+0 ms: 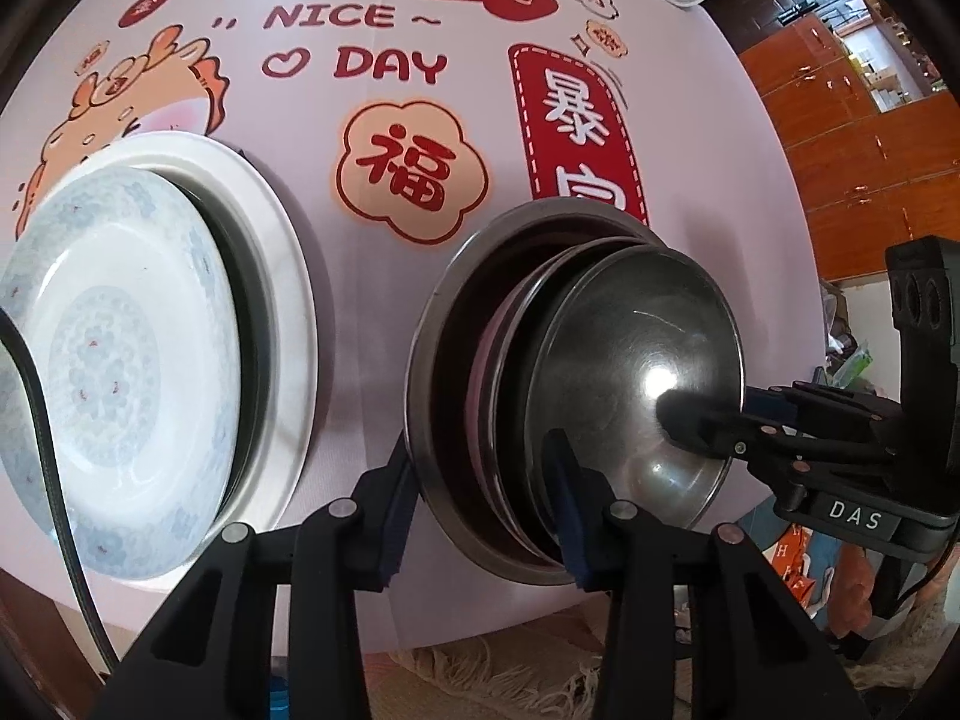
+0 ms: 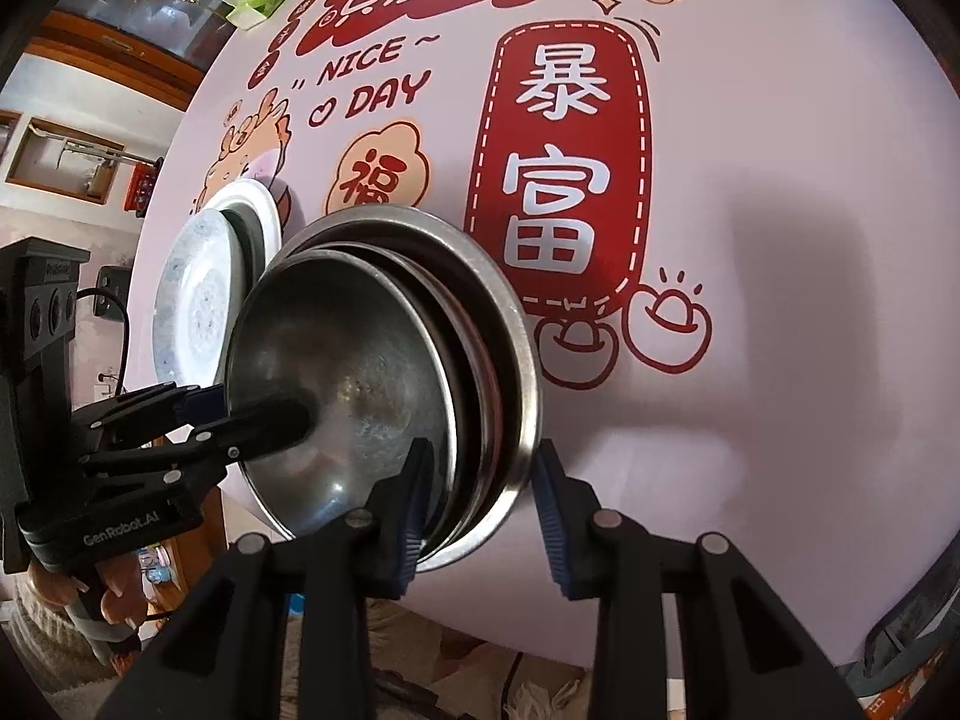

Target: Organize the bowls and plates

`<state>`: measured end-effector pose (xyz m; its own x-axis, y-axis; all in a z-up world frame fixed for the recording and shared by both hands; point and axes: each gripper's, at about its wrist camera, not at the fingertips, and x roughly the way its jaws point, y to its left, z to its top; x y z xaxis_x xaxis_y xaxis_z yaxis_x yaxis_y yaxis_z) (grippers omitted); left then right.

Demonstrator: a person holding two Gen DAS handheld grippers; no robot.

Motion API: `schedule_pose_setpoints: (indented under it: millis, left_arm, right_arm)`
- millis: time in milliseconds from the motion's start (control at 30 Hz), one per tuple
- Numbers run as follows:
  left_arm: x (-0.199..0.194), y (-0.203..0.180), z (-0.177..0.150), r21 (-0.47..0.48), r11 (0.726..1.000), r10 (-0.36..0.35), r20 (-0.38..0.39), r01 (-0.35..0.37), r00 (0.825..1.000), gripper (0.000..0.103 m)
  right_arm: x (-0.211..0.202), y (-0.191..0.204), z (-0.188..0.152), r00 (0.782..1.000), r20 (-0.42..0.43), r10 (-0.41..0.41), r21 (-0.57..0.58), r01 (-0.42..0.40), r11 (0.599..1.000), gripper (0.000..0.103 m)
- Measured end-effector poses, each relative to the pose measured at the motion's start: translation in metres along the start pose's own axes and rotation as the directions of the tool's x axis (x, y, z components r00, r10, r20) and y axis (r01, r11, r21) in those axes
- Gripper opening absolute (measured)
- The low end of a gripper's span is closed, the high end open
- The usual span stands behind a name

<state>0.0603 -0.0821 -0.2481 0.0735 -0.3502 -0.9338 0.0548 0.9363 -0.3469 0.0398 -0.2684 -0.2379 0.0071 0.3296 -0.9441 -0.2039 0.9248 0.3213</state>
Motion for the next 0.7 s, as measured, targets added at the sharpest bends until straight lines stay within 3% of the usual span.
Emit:
schedule_pose_setpoints:
  millis: [367,700]
  left_arm:
    - [-0.034,0.000,-0.034,-0.051,0.999,0.006,0.089,-0.002,0.996,0.039]
    - [-0.075,0.033,-0.085,-0.156,0.987,0.049,0.173,-0.022,0.984,0.039]
  right_arm:
    - [-0.025,0.021,-0.018,0.999,0.033,-0.009,-0.069,0.011,0.998,0.033]
    - [-0.022,0.075,-0.041,0.999,0.032,0.016,-0.184,-0.010,0.983,0.033]
